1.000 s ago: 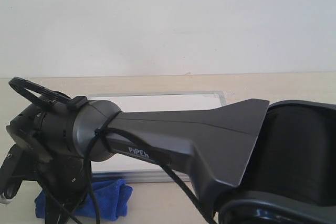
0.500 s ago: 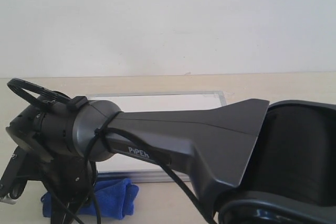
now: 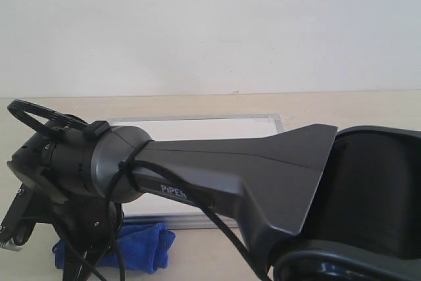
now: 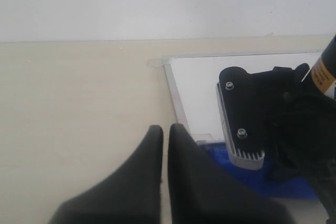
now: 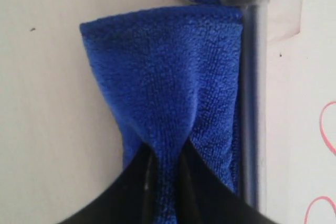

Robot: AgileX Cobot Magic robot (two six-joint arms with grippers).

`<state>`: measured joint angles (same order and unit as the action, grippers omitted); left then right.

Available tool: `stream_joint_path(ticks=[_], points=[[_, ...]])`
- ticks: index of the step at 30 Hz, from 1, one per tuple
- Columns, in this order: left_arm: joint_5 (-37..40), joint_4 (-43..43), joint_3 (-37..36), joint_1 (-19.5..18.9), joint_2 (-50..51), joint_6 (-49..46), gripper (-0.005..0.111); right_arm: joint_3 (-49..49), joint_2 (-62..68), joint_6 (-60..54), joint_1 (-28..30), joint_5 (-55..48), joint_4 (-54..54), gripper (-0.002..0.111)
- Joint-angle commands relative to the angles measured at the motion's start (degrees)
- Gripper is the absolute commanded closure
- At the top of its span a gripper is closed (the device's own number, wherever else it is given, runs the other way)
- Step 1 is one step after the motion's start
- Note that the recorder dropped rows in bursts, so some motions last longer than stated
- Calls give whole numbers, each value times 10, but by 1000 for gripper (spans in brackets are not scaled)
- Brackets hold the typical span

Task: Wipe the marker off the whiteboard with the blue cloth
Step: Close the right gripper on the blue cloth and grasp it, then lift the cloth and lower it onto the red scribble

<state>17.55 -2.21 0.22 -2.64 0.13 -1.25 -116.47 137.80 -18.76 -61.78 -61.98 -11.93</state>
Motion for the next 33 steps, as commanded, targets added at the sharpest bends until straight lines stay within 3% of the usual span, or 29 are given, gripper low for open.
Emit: stream_joint_path(ticks=[1, 9, 18, 28, 33], points=[[0, -1, -2, -1, -1, 4, 103, -2, -20, 4, 0, -16, -27, 108], [0, -1, -2, -1, -1, 4, 103, -2, -75, 22, 9, -12, -58, 108], [0, -1, -2, -1, -1, 4, 103, -2, -80, 67, 61, 11, -52, 108], [0, -1, -2, -1, -1, 4, 103, -2, -81, 120, 130, 120, -47, 108], [0, -1, -2, -1, -1, 4, 103, -2, -74, 100, 151, 179, 34, 108]])
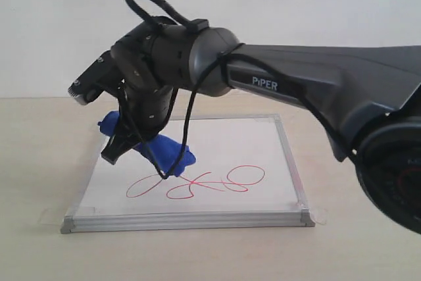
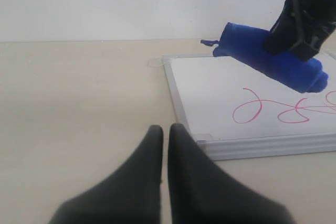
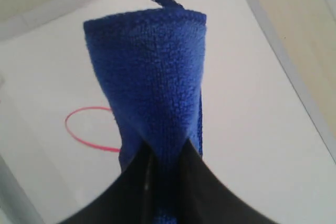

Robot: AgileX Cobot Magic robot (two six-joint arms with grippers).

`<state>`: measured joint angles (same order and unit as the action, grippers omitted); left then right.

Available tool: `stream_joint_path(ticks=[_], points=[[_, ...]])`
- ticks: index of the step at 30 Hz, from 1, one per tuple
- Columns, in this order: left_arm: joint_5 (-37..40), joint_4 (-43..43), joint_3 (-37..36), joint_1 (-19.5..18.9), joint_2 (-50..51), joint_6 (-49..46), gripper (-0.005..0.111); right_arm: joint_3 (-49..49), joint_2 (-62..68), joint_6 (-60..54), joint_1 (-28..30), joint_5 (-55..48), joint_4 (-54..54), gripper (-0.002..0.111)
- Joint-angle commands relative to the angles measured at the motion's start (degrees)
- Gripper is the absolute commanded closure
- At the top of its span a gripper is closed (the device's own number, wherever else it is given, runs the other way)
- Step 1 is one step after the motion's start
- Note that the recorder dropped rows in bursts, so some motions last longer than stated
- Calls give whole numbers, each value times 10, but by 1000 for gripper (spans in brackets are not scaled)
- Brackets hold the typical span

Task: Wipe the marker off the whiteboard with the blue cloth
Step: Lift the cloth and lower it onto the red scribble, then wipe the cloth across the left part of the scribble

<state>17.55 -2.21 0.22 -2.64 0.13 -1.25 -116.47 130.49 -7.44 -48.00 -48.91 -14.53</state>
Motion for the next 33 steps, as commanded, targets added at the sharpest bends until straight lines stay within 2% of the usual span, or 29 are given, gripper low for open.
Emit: stream_joint_path(ticks=[1, 4, 16, 25, 33], points=[[0, -1, -2, -1, -1, 4, 103, -3, 0, -22, 14, 53, 75, 108], [0, -1, -2, -1, -1, 4, 103, -9, 19, -49, 15, 47, 117, 108], [0, -1, -2, -1, -1, 4, 103, -115, 62, -22, 17, -18, 123, 108], [0, -1, -2, -1, -1, 4, 103, -116, 72, -23, 17, -59, 72, 108], [0, -1, -2, -1, -1, 4, 103, -116, 76, -20, 17, -98, 87, 108]])
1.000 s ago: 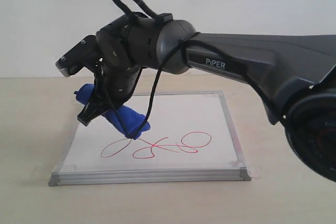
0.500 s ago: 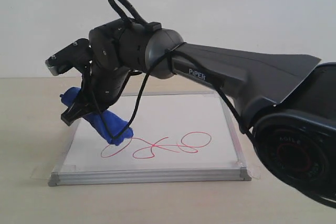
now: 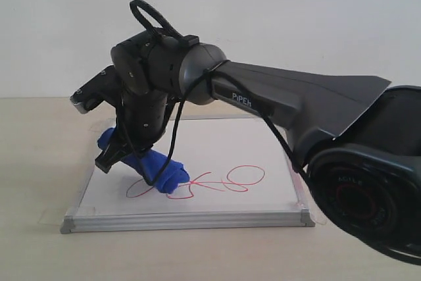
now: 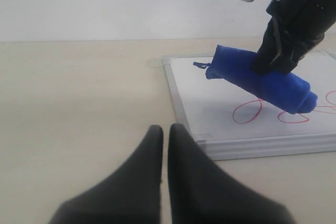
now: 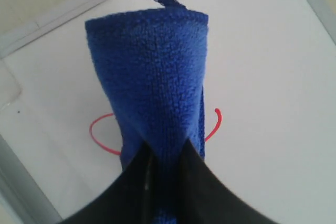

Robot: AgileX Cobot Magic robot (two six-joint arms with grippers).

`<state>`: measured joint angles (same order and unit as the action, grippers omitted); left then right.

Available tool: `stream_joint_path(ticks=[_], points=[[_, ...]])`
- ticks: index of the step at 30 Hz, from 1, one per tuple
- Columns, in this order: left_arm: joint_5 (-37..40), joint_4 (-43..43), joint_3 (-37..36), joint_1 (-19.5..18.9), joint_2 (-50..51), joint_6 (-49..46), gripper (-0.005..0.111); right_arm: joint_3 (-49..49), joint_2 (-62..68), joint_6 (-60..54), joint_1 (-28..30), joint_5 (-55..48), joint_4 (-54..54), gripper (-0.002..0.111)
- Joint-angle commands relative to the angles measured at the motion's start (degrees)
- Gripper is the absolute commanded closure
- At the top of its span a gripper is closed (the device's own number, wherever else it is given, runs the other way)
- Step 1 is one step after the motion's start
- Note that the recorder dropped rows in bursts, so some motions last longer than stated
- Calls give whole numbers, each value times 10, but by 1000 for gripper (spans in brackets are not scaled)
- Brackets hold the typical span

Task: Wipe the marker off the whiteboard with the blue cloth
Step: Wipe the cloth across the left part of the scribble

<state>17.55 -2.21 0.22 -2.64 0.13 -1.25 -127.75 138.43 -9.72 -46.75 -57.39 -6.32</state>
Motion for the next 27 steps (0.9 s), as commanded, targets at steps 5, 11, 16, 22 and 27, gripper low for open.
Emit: stream_joint_path(ticks=[5, 11, 16, 22, 27], points=[[0, -1, -2, -1, -1, 4, 103, -3, -3, 2, 5, 21, -2, 108], [0, -1, -2, -1, -1, 4, 103, -3, 7, 2, 5, 37, -2, 108], [0, -1, -2, -1, -1, 4, 103, -3, 27, -16, 1, 22, 56, 108], [0, -1, -2, -1, -1, 4, 103, -3, 40, -17, -5, 25, 71, 108], [0, -1, -2, -1, -1, 4, 103, -3, 43, -57, -30, 19, 131, 108]])
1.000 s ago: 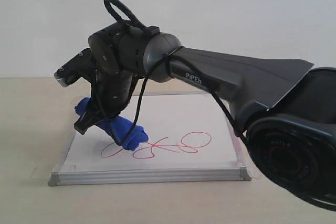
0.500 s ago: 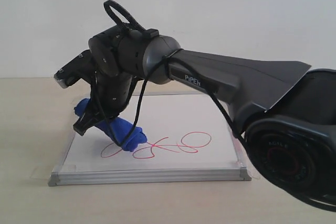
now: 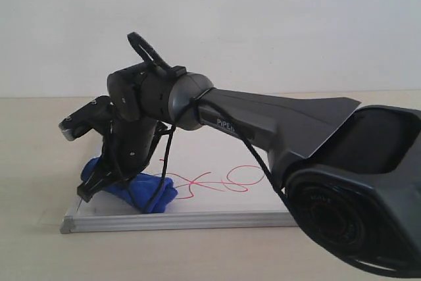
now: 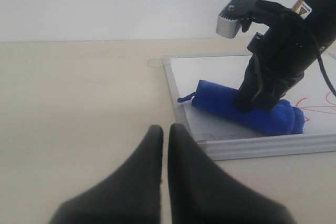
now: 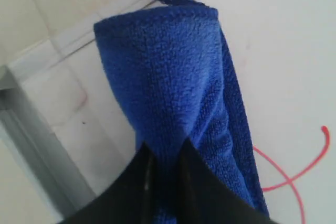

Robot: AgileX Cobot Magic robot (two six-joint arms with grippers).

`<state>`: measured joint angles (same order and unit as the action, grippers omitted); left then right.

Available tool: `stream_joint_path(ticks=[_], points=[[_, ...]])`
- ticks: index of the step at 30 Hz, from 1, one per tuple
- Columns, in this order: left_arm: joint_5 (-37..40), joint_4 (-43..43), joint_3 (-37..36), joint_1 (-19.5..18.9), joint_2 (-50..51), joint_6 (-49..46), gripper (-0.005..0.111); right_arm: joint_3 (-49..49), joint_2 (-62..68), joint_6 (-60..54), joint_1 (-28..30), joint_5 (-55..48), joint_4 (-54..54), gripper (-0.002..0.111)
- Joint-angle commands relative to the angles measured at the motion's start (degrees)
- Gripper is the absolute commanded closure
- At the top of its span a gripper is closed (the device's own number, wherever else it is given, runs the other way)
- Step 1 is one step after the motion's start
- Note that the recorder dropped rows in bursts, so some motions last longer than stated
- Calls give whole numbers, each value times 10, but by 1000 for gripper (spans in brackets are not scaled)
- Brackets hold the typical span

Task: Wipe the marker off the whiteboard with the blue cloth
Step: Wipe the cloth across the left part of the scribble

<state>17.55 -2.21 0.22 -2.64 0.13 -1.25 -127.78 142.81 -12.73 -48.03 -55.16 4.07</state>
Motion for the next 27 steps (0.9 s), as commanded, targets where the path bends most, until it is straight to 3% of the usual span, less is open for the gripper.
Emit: stream_joint_path(ticks=[1, 7, 11, 19, 24, 27], points=[[0, -1, -2, -1, -1, 4, 103, -3, -1, -32, -23, -4, 24, 108], [0, -1, -2, -1, -1, 4, 103, -3, 17, -19, -10, -39, -90, 108], [0, -1, -2, -1, -1, 4, 103, -3, 38, 67, 31, -71, -152, 108], [0, -1, -2, -1, -1, 4, 103, -3, 36, 98, 62, -69, -130, 108], [0, -1, -2, -1, -1, 4, 103, -3, 36, 85, 38, -41, -52, 108], [0, -1, -2, -1, -1, 4, 103, -3, 36, 18, 2, -13, -11, 108]])
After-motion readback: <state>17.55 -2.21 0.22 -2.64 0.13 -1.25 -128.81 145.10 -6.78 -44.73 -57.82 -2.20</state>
